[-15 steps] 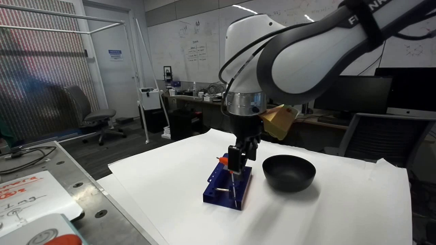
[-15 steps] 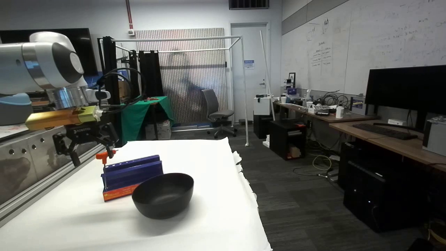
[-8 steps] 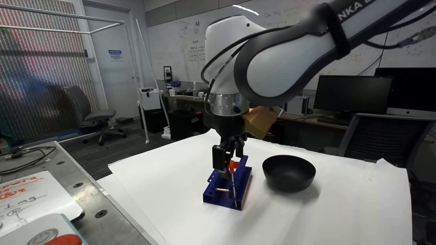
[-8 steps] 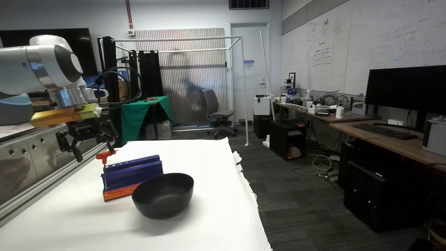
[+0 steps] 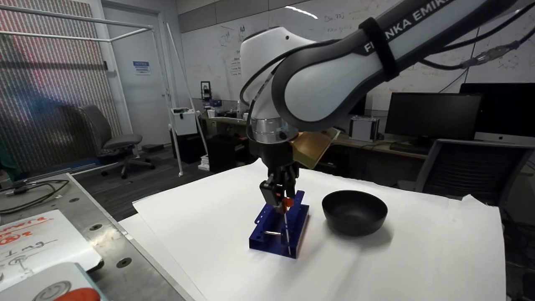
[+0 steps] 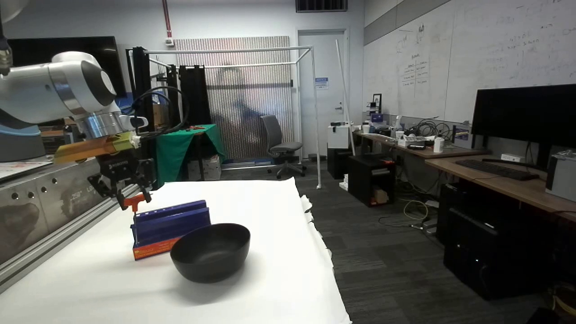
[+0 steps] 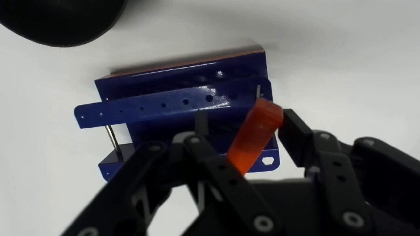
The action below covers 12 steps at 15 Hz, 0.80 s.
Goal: Put the orange object inside the black bowl.
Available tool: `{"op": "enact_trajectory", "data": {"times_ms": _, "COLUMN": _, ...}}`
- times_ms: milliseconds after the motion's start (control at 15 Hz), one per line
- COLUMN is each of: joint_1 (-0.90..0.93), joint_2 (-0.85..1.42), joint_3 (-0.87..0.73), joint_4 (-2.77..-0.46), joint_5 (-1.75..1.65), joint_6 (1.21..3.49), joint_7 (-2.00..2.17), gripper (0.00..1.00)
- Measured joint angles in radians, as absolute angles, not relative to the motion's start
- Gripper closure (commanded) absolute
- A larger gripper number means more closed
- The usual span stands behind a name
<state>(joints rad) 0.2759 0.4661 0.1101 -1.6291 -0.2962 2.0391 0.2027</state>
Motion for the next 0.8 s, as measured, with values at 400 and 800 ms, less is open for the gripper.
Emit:
{"op": "enact_trajectory", "data": {"times_ms": 400, "joint_1": 0.276, "joint_2": 0.473, "joint_3": 0.111, "joint_4": -1.601, "joint_5": -0.293, "joint_6": 1.984, "joint_7": 0.185, "gripper": 0.88}}
{"op": "enact_trajectory", "data": {"times_ms": 800, "joint_1": 0.275, "joint_2": 0.429, "joint_3": 0.119, "joint_4": -1.603, "joint_5": -0.288, "joint_6": 1.931, "joint_7": 0.106, "gripper": 0.87}}
